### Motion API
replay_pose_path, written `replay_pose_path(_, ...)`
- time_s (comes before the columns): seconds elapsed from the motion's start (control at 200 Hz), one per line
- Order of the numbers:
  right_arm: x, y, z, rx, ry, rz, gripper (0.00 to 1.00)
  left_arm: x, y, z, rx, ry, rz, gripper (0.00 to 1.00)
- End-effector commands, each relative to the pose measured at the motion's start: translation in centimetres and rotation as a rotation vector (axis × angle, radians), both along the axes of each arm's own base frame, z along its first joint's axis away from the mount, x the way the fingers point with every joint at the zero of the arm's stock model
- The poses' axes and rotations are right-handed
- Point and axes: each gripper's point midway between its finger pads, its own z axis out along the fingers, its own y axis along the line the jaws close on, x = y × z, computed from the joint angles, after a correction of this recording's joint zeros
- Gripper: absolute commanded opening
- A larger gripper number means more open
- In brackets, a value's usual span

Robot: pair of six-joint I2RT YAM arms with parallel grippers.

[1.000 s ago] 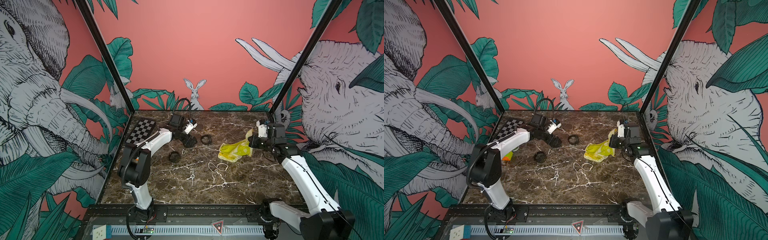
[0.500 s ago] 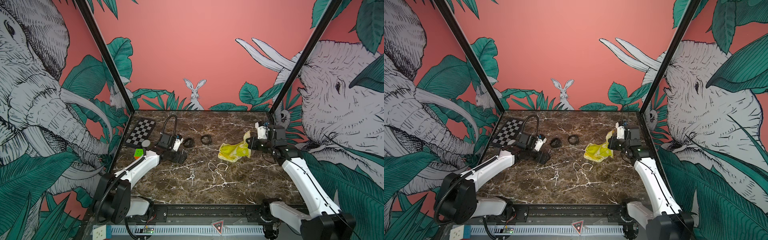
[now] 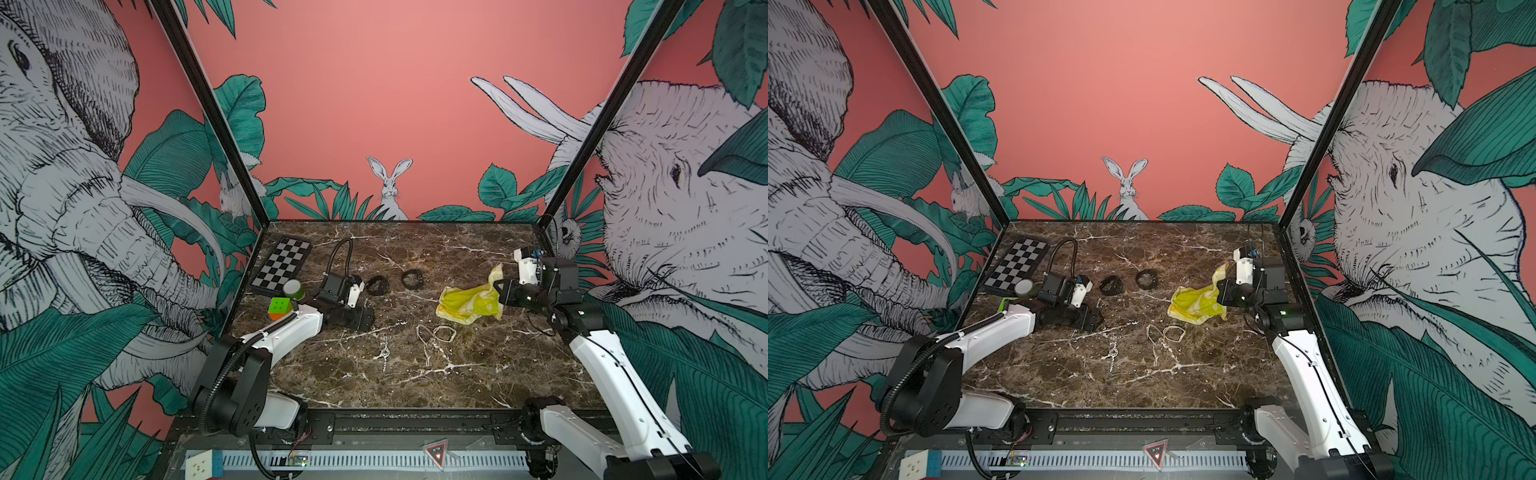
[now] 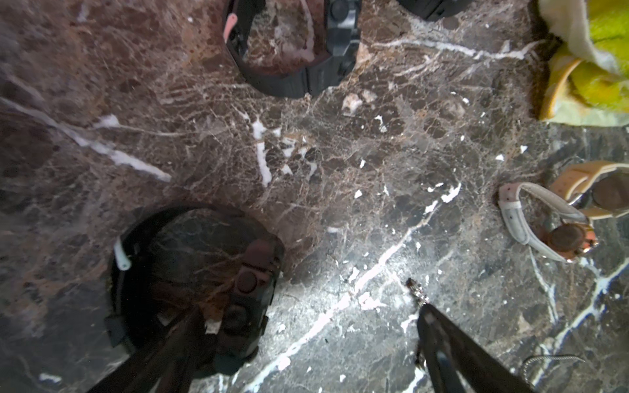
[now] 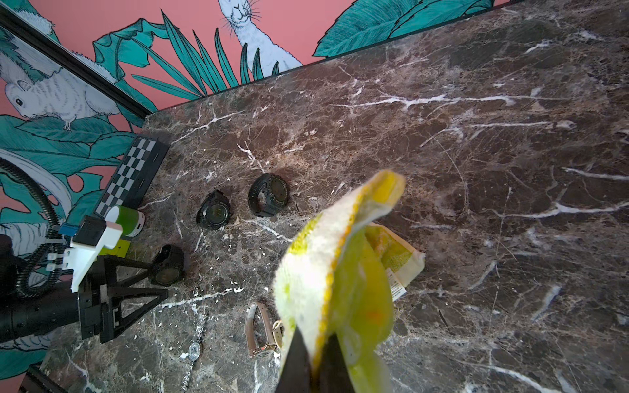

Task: Wipe the watch dial
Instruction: Pick up the watch at the center of the board.

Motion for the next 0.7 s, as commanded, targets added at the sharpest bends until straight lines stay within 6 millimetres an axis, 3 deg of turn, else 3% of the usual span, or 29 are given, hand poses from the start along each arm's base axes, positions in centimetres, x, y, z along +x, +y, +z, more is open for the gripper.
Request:
replay_pose_path(0.0, -0.2, 0.1, 0.4, 0.012, -0.025, 0.005, 0.02, -0.3, -1.7, 0.4, -0.095, 0.015, 0.015, 0.99)
replay_pose_path(0.365, -1.0, -0.2, -0.3, 0.005, -0.020, -0.003, 0.01, -0.3, -8.7, 1.8, -0.267, 0.060, -0.021, 0.99)
replay_pose_path(0.445, -1.1, -0.2, -0.2, 0.003, -0.022, -0.003, 0.01, -0.1, -8.7, 2.0, -0.240, 0.052, -0.038, 0.99)
replay_pose_path(0.58, -1.2, -0.1, -0.3, 0.004, -0.019, 0.004, 0.01, -0.4, -7.0, 2.6, -0.128, -0.020, -0.093, 0.99)
replay_pose_path(0.695, -1.2, -0.1, -0.4, 0.007, -0.015, 0.003, 0.01, -0.5, -6.4, 4.9, -0.180, -0.184, -0.122, 0.99)
